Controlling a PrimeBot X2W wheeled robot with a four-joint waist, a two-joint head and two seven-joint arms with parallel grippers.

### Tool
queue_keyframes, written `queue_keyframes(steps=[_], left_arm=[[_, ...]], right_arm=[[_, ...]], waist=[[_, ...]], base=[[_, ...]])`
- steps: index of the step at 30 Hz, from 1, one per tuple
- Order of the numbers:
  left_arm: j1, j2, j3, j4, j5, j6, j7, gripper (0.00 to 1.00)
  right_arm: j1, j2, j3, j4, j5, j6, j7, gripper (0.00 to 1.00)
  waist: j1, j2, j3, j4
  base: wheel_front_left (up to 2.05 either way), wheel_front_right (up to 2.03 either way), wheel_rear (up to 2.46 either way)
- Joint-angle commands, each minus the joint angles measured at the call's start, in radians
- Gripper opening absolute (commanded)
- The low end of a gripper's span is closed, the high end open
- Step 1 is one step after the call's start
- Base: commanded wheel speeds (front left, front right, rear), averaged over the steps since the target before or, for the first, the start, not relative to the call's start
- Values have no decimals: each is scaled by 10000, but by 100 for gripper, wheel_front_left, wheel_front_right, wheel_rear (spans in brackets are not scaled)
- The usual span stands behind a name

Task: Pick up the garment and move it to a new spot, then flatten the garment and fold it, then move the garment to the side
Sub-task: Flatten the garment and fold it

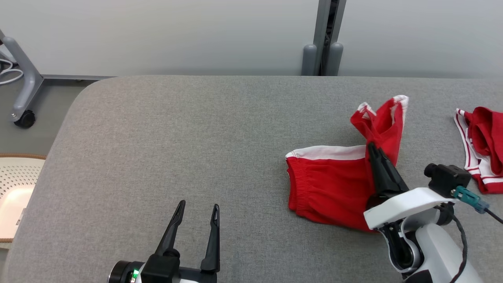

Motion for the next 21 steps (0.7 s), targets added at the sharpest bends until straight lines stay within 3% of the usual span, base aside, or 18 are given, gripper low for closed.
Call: queue_keyframes(steps=[1,21], left_arm=[[-2,30,11,14,-54,-53,-36,100],[222,30,-9,16,-219,24,-36,100]], right_arm=[[-76,-2,124,-66,-130,-1,72,0],[1048,-205,2364,-654,-444,-1,851,0]], waist=[[0,0,-11,91],[0,0,-167,535]], base=[[0,0,0],[0,0,0]])
